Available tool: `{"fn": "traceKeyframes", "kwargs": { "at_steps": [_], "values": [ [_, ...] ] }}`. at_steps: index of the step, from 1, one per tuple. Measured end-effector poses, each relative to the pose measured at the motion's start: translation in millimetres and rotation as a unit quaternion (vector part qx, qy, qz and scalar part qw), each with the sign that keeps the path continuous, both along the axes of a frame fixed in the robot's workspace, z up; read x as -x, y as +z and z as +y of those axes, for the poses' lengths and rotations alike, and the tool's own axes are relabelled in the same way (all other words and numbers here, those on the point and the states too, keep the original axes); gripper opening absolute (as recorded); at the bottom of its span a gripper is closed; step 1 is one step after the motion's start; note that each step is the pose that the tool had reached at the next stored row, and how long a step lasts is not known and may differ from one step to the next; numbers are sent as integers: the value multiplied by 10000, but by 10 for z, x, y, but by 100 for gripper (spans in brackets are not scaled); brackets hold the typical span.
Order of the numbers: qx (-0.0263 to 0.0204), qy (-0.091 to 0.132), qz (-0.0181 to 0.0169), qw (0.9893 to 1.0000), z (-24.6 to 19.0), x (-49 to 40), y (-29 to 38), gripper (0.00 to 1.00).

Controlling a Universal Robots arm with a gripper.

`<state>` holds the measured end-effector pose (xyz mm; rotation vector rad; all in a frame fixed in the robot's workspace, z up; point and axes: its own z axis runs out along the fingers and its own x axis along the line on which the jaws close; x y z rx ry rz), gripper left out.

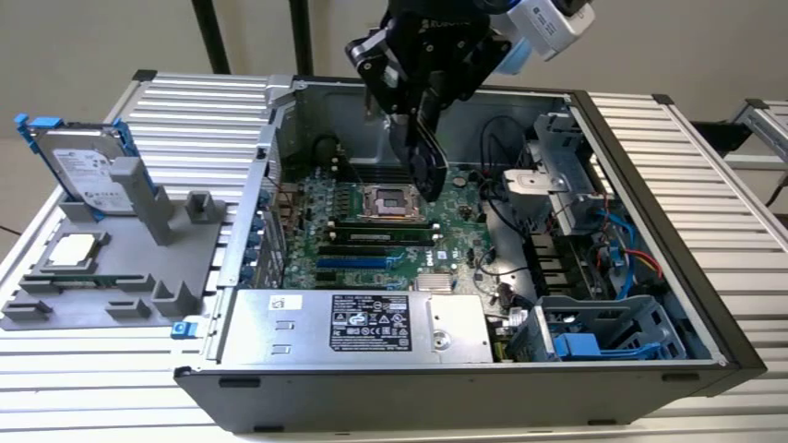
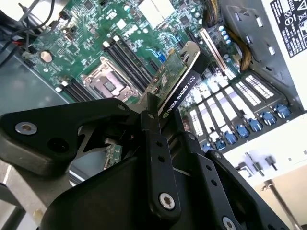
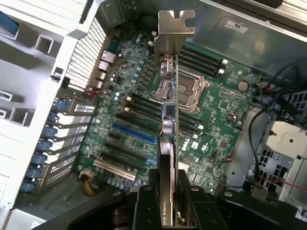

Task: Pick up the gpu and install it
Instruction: 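Insert the gpu into the slot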

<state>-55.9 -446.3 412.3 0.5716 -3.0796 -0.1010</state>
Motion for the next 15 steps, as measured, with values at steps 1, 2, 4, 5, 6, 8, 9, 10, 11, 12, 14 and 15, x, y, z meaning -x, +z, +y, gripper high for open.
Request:
{"fn": "traceKeyframes", "kwargs": {
  "at_steps": [1,2,4,5,6,8,9,10,11,12,14,15],
  "values": [
    [0,55,0,10000,0,-5,0,0],
    [0,104,0,9999,0,-9,0,0],
    [0,211,0,9998,0,-14,0,0],
    [0,267,0,9996,0,-16,0,0],
    [0,323,0,9995,0,-17,0,0],
    [0,433,0,9991,0,-20,0,0],
    [1,491,0,9988,0,-21,0,0],
    [0,546,0,9985,0,-22,0,0],
    [0,602,0,9982,0,-24,0,0],
    [0,659,0,9978,0,-25,0,0],
    [0,770,0,9970,0,-28,0,0],
    [0,830,0,9966,0,-29,0,0]
  ]
}}
